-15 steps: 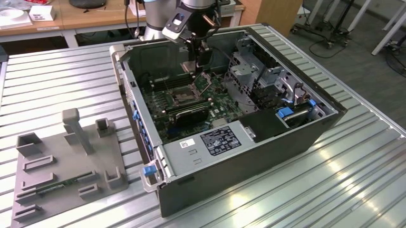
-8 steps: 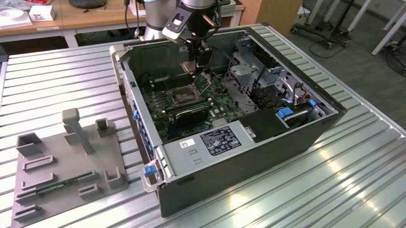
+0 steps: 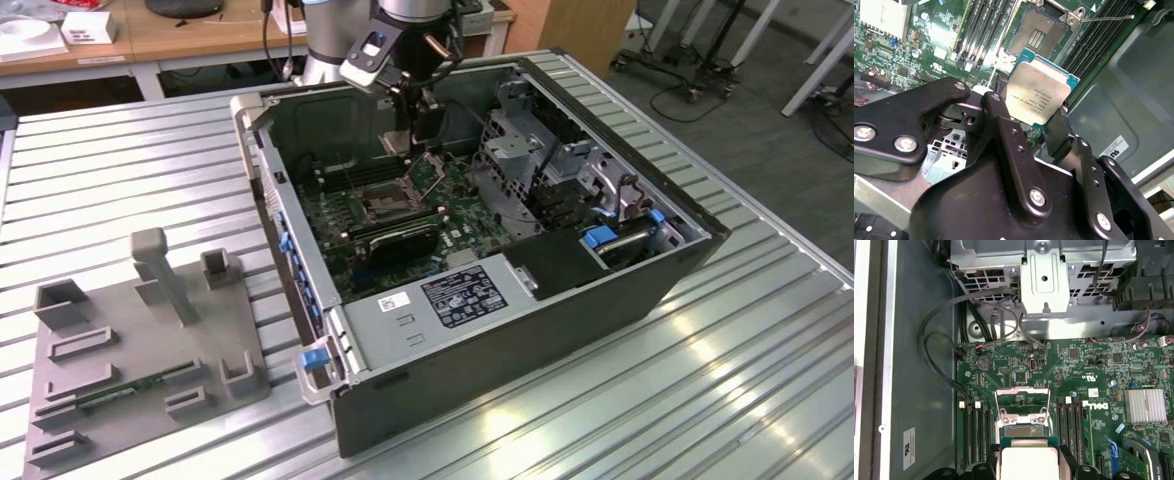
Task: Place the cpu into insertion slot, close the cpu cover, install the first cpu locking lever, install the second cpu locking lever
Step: 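Place the cpu into insertion slot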
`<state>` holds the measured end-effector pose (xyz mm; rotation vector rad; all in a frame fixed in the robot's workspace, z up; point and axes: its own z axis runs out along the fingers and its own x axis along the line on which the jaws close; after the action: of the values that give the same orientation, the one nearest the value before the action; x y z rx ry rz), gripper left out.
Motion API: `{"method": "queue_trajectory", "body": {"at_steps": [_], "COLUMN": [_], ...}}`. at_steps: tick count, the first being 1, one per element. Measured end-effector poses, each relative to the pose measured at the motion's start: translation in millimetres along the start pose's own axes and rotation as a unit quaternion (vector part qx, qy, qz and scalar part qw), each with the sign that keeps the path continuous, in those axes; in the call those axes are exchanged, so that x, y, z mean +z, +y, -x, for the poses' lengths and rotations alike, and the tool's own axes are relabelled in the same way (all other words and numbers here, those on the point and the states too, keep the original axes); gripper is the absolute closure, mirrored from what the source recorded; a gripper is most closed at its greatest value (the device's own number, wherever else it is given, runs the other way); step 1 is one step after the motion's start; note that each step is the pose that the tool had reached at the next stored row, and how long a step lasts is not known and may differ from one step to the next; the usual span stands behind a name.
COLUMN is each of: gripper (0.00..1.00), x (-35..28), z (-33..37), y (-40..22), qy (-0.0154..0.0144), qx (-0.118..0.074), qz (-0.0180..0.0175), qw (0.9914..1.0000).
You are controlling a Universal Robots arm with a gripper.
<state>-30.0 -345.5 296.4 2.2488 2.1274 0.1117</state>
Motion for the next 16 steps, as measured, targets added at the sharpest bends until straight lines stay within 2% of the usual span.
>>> {"method": "queue_trajectory", "body": {"at_steps": [9, 16], "gripper": [0.46, 0.46], "x": [14.4, 15.8], "z": [-0.2, -0.2], "y": [-3.2, -3.4], "qy": [-0.0001, -0.0001], "qx": [0.000, 0.000], "qz": [0.0000, -0.0001], "qw": [1.00000, 1.00000]}}
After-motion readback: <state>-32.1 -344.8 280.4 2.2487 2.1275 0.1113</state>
